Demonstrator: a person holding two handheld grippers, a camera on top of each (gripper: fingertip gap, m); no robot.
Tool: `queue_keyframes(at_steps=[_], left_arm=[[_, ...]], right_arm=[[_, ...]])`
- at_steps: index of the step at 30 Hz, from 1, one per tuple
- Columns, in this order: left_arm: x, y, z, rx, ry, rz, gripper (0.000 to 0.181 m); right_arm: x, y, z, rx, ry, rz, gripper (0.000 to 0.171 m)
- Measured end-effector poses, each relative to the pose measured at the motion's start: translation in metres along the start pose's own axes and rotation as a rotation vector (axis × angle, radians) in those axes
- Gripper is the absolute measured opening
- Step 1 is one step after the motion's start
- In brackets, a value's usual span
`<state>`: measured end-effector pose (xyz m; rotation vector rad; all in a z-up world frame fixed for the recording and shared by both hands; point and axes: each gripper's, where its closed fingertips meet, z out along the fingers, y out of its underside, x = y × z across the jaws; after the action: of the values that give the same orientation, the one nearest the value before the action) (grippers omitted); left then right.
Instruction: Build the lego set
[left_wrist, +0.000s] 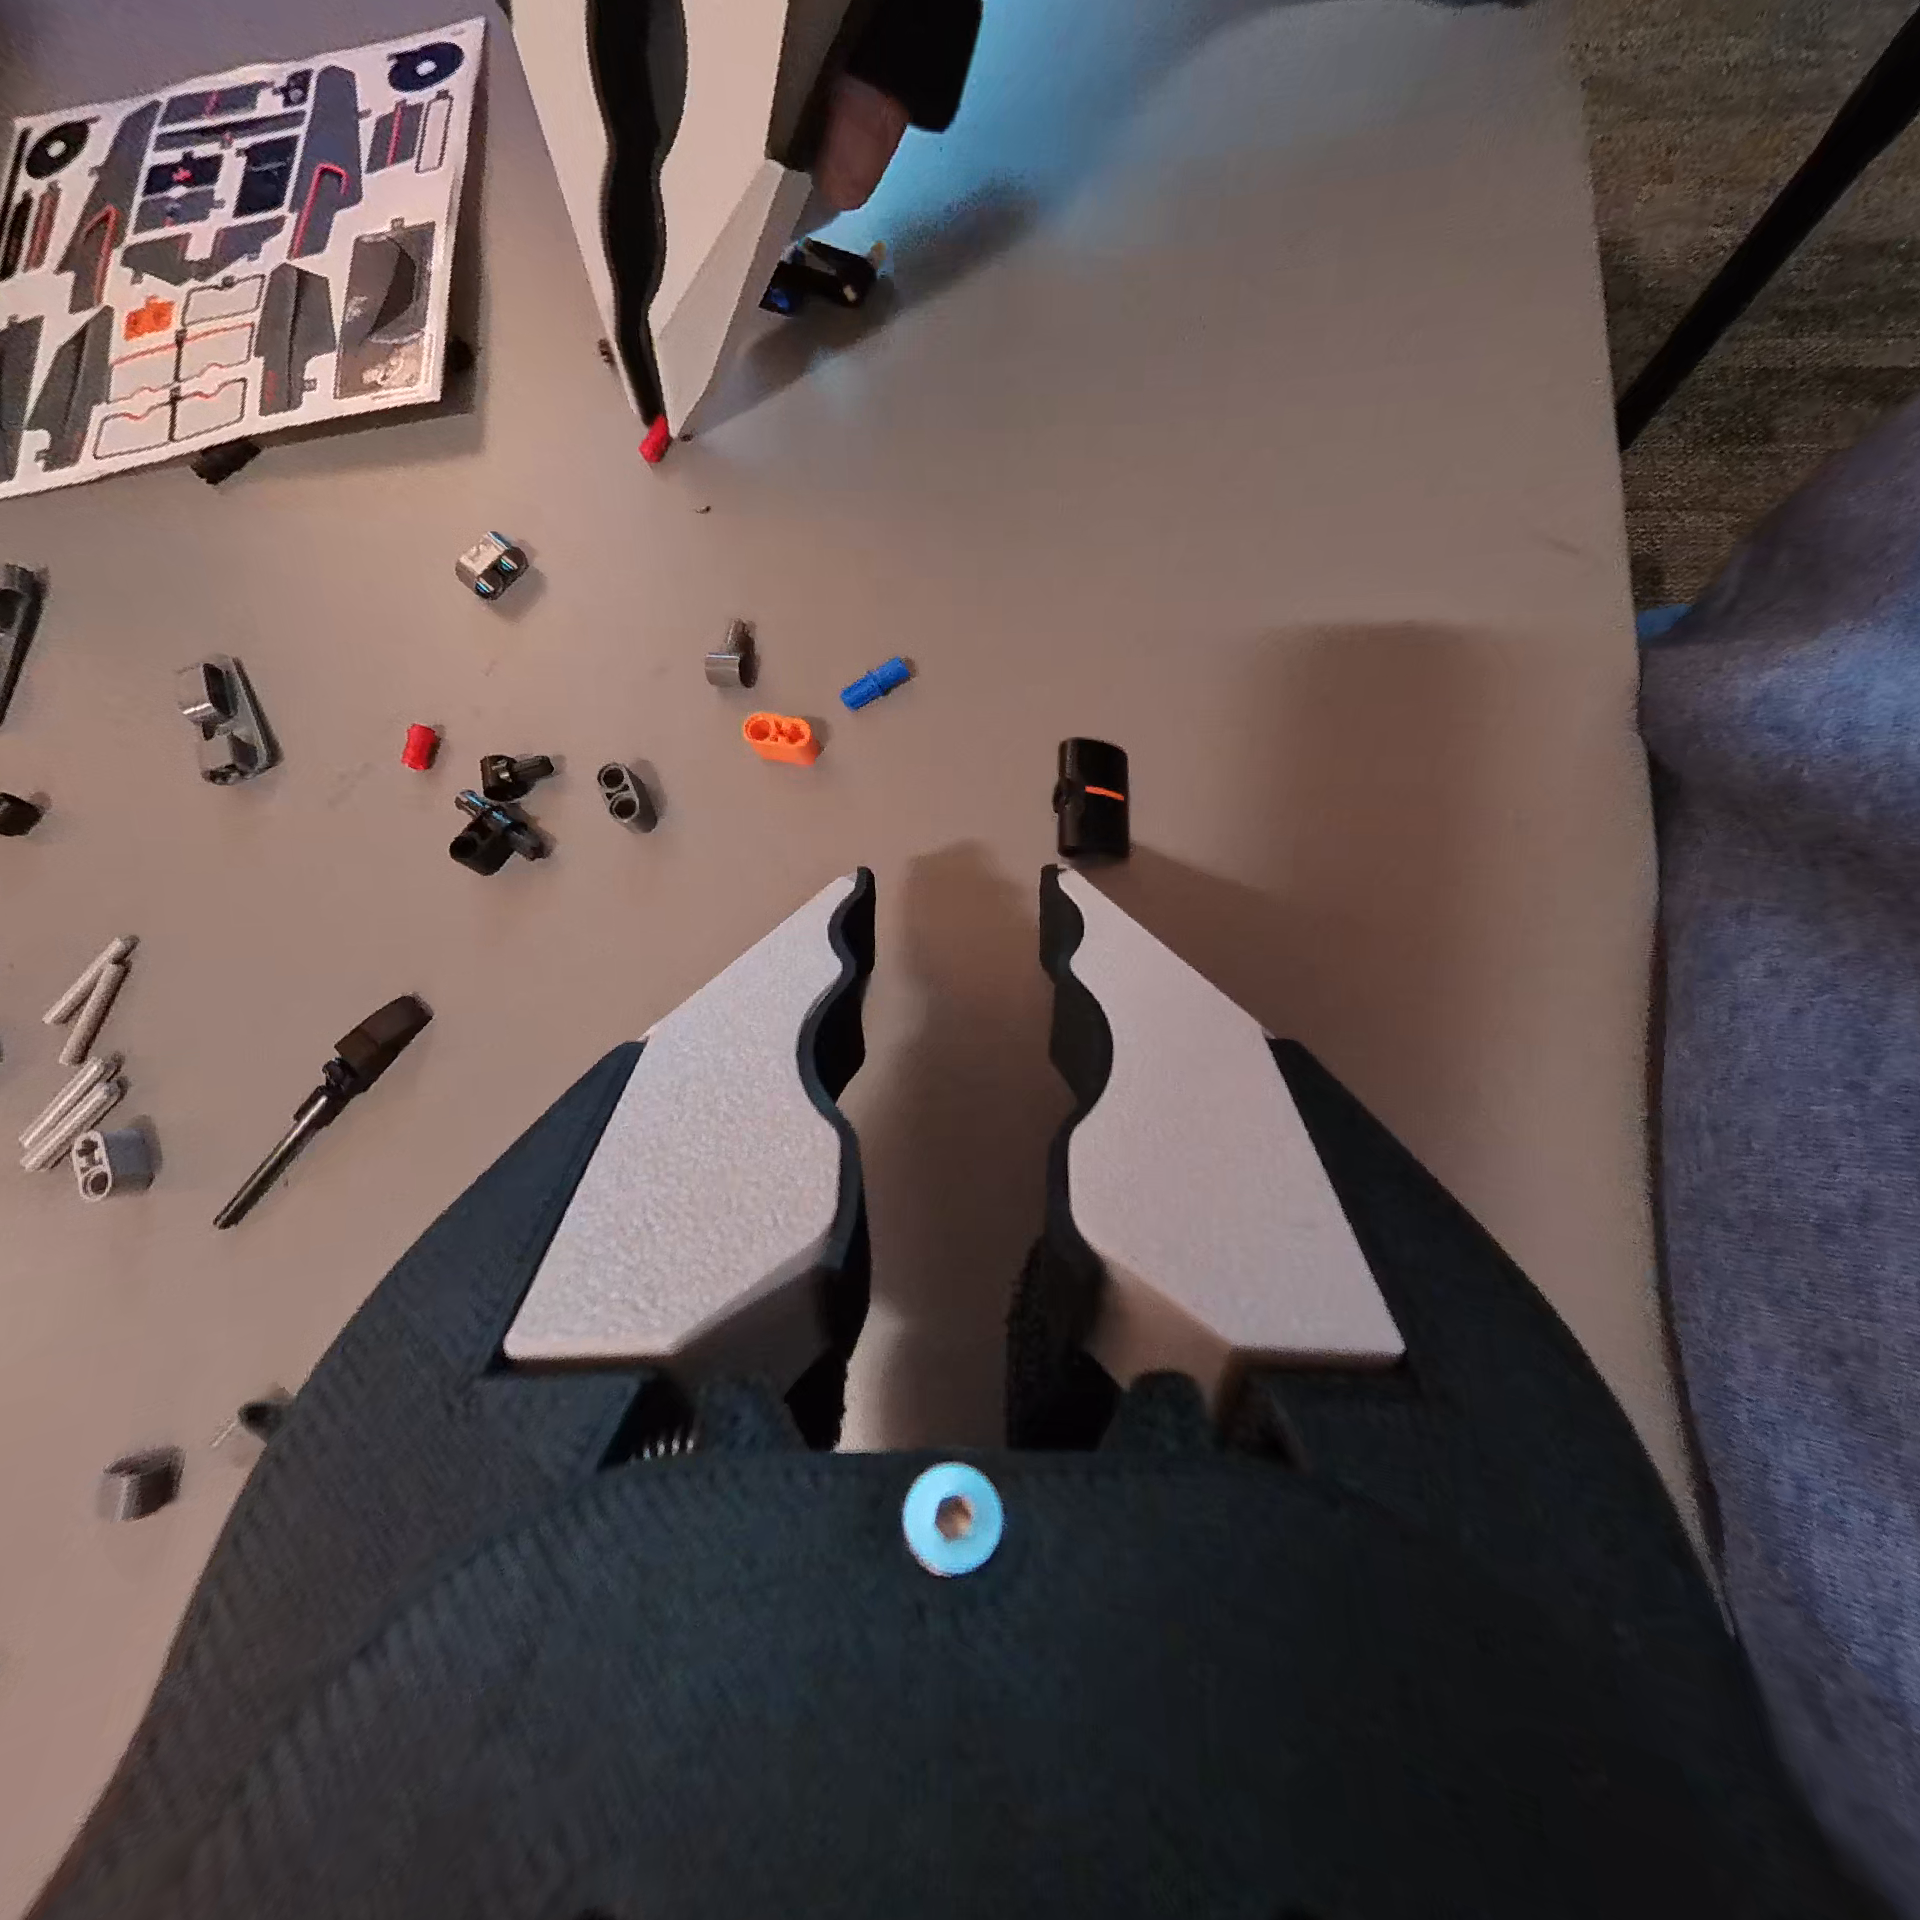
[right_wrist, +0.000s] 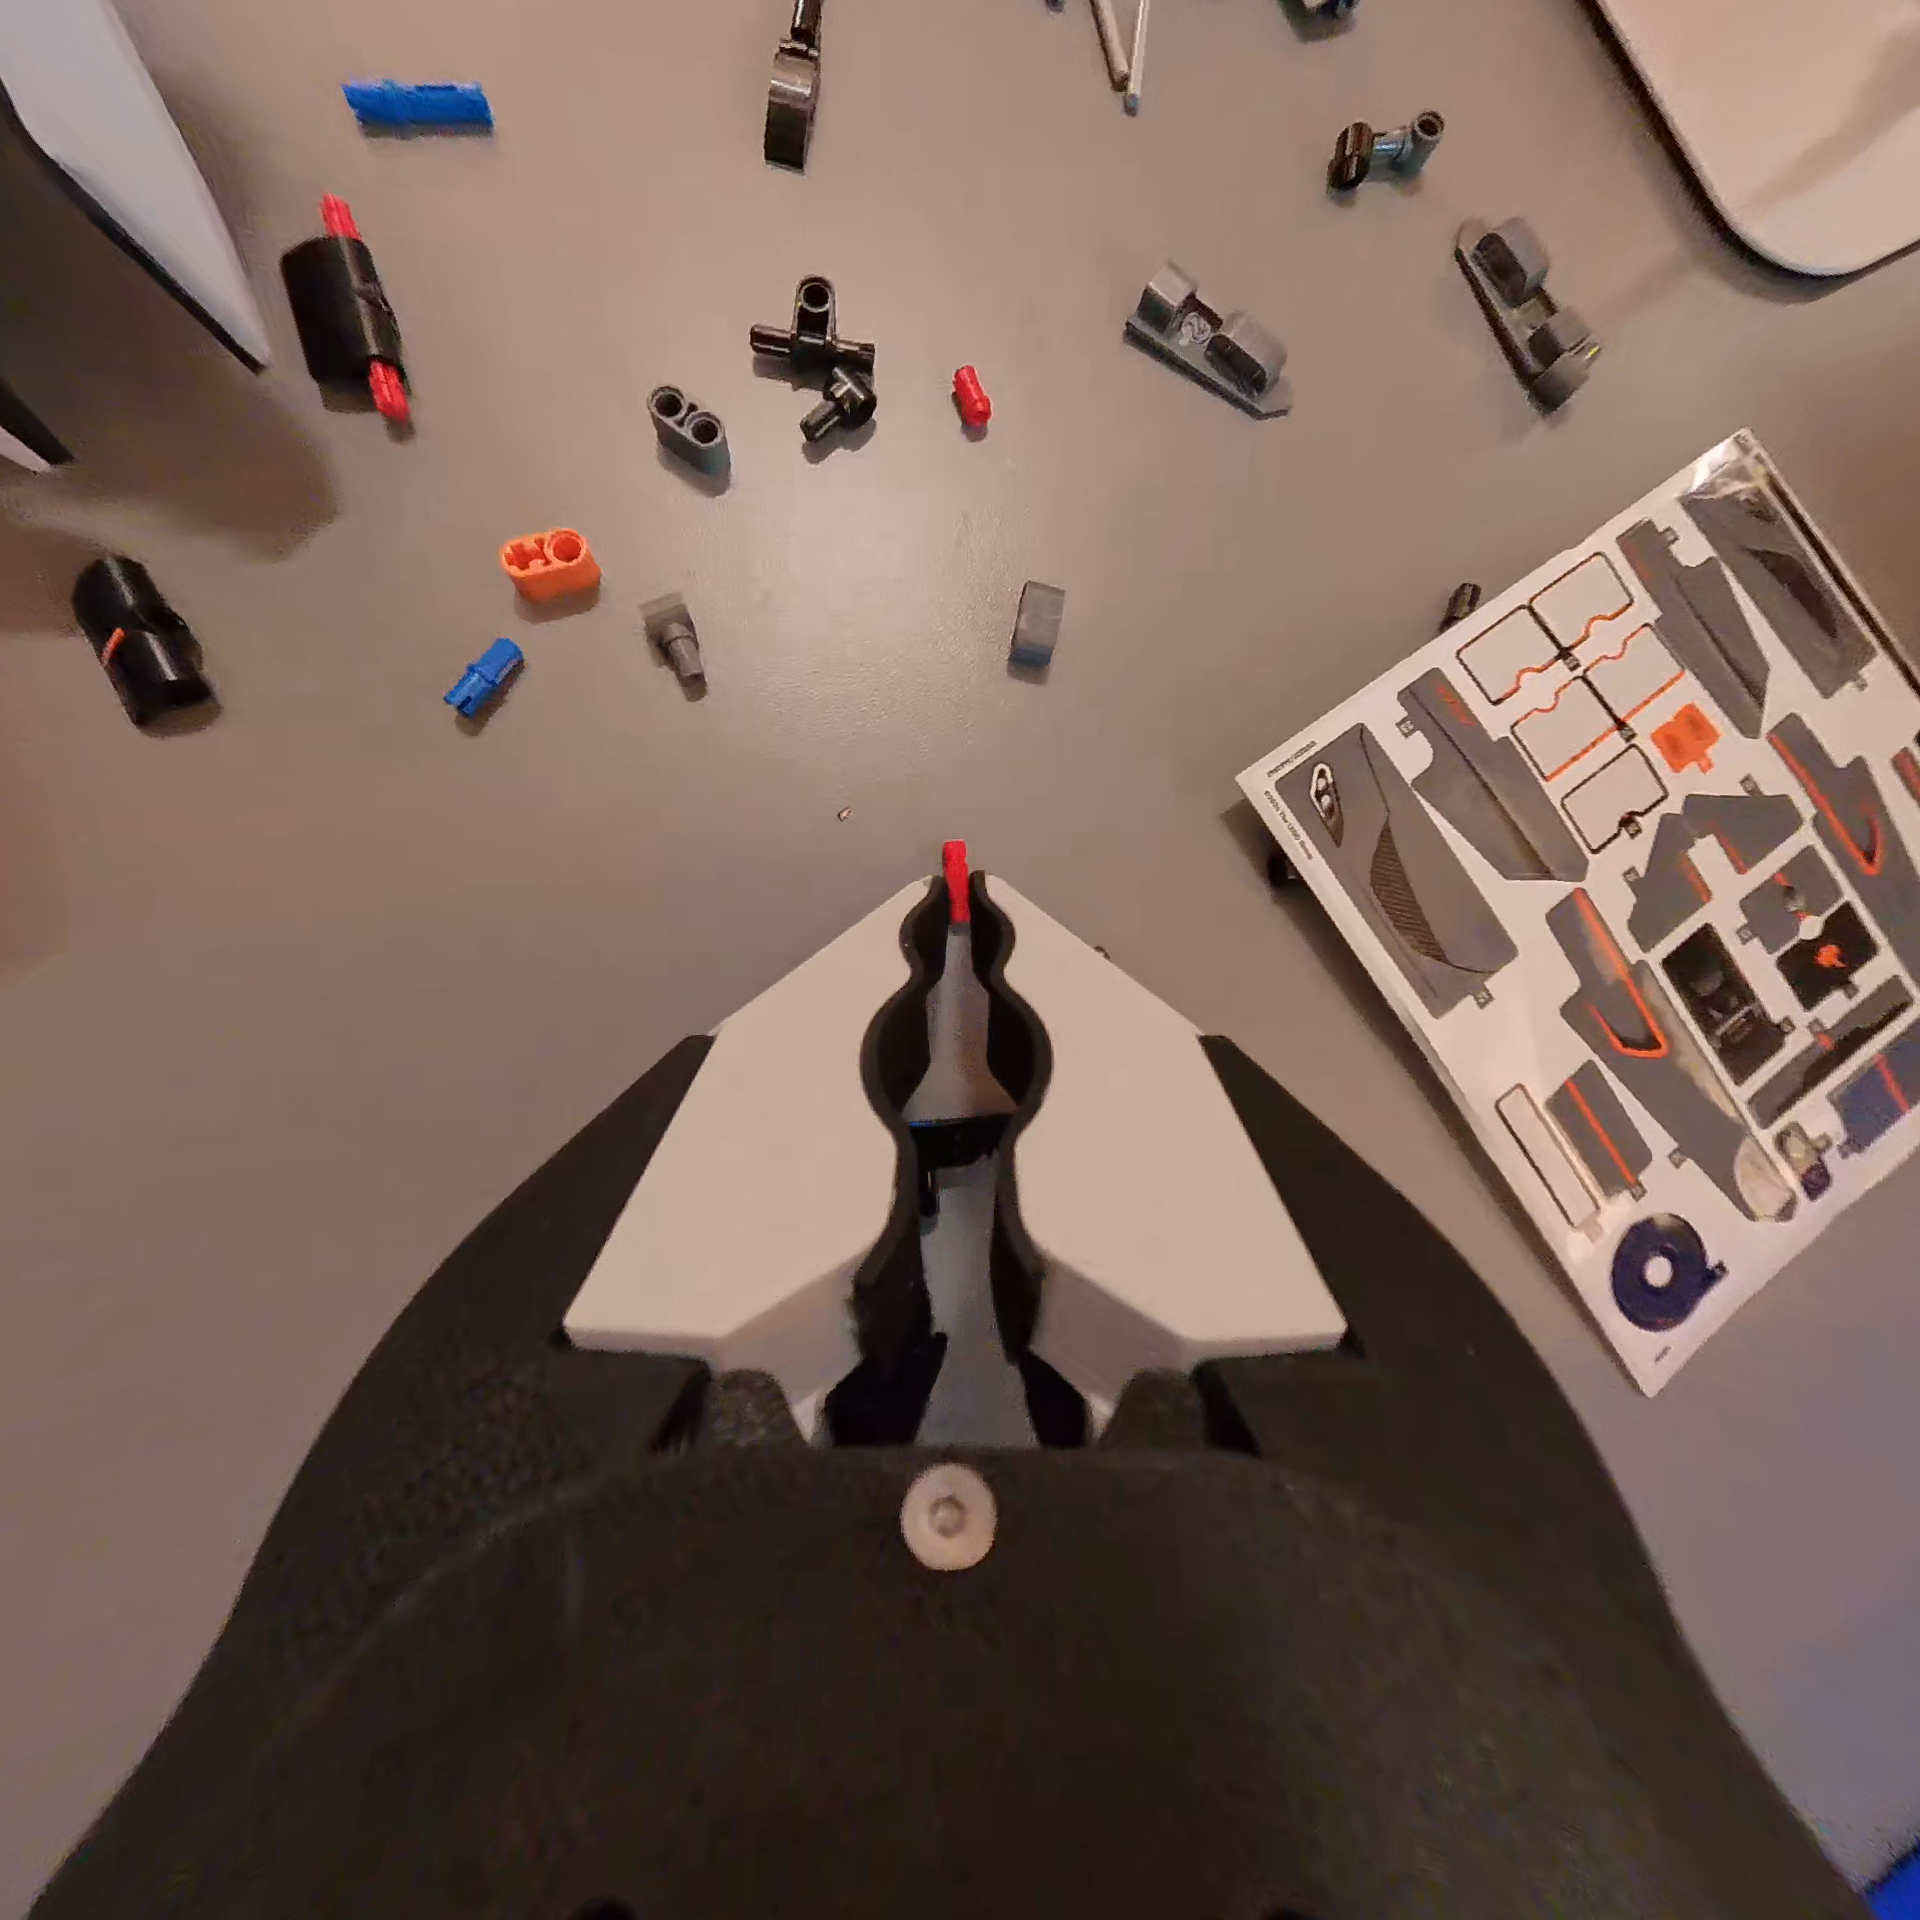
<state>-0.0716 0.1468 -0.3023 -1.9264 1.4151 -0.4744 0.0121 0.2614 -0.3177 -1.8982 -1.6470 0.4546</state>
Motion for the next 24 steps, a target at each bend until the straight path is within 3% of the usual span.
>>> queue_keyframes(at_steps=[1, 9, 13, 18, 24], left_arm=[[-0.001, -0.001, 0.001, -0.001, 0.001, 0.001, 0.029], [-0.021, -0.033, 0.008, 0.082, -0.075, 0.042, 0.03], [-0.033, -0.061, 0.012, 0.135, -0.171, 0.189, 0.031], [-0.035, -0.084, 0.012, 0.183, -0.272, 0.369, 0.029], [-0.029, -0.095, 0.007, 0.228, -0.297, 0.45, 0.007]], right_arm=[[0.0, 0.0, 0.0, 0.007, -0.01, 0.009, 0.002], [-0.02, -0.014, -0.011, 0.137, -0.121, 0.118, 0.001], [-0.044, -0.051, -0.035, 0.314, -0.313, 0.221, 0.001], [-0.064, -0.071, -0.057, 0.393, -0.489, 0.256, 0.001], [-0.071, -0.076, -0.061, 0.41, -0.584, 0.297, 0.001]])
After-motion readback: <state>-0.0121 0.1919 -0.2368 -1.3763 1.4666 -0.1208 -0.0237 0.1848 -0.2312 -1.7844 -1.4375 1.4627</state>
